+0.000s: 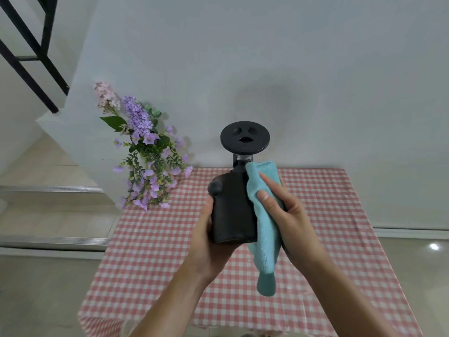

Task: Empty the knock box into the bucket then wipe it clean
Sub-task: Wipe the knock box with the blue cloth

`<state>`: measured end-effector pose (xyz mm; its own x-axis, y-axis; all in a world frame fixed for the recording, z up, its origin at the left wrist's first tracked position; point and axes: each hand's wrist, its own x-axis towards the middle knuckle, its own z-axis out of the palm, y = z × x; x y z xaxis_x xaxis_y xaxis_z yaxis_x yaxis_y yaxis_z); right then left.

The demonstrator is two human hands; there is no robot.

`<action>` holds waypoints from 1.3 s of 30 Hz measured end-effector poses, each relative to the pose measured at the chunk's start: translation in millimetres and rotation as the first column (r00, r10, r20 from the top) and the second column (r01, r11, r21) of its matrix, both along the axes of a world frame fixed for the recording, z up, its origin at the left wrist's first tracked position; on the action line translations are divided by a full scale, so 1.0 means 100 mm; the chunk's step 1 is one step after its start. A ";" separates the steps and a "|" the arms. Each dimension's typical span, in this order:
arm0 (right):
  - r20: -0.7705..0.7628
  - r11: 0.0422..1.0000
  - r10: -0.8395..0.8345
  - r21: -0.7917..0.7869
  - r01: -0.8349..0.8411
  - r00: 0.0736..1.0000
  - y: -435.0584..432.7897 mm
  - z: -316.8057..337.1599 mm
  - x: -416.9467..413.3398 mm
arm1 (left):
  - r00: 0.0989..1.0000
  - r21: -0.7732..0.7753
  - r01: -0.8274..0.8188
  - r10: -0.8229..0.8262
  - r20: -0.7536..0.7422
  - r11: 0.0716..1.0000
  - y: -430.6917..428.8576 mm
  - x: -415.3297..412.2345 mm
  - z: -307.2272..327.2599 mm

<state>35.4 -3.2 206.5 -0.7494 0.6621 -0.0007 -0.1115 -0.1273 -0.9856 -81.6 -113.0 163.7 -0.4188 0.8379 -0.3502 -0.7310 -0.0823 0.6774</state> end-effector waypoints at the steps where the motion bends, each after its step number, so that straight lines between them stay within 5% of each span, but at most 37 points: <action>1: -0.010 1.000 -0.004 -0.026 0.004 1.000 0.00 0.02 0.00 | 0.999 0.011 -0.007 0.007 0.031 1.000 -0.01 -0.01 0.01; 5: 0.006 1.000 -0.022 -0.002 0.022 1.000 -0.02 0.02 -0.03 | 0.995 -0.069 -0.001 -0.006 -0.102 0.998 -0.01 -0.05 0.01; 9: 0.092 0.955 -0.010 0.297 -0.018 0.996 -0.17 0.01 -0.04 | 0.925 -0.151 0.032 -0.086 -0.369 0.988 0.05 -0.08 0.11; 13: 0.110 0.874 0.000 0.482 -0.054 0.994 -0.30 -0.05 -0.04 | 0.948 -0.083 0.038 -0.062 -0.311 0.996 0.01 -0.11 0.12; 20: -0.041 0.995 -0.050 -0.093 0.046 0.998 -0.26 -0.07 0.03 | 0.991 0.054 -0.054 0.060 -0.117 0.997 -0.03 0.01 0.16; 23: -0.059 0.990 -0.031 -0.137 0.023 0.998 -0.19 -0.03 0.03 | 0.994 0.060 -0.041 0.046 -0.098 0.997 0.00 -0.01 0.15; 31: 0.037 0.977 -0.041 0.209 0.032 0.998 -0.31 0.07 0.02 | 0.966 -0.060 -0.022 0.005 -0.260 0.998 0.03 -0.09 0.31; 39: 0.165 0.831 -0.063 0.555 -0.040 0.984 -0.32 0.18 -0.07 | 0.859 -0.035 -0.155 0.117 -0.499 0.987 0.05 -0.06 0.34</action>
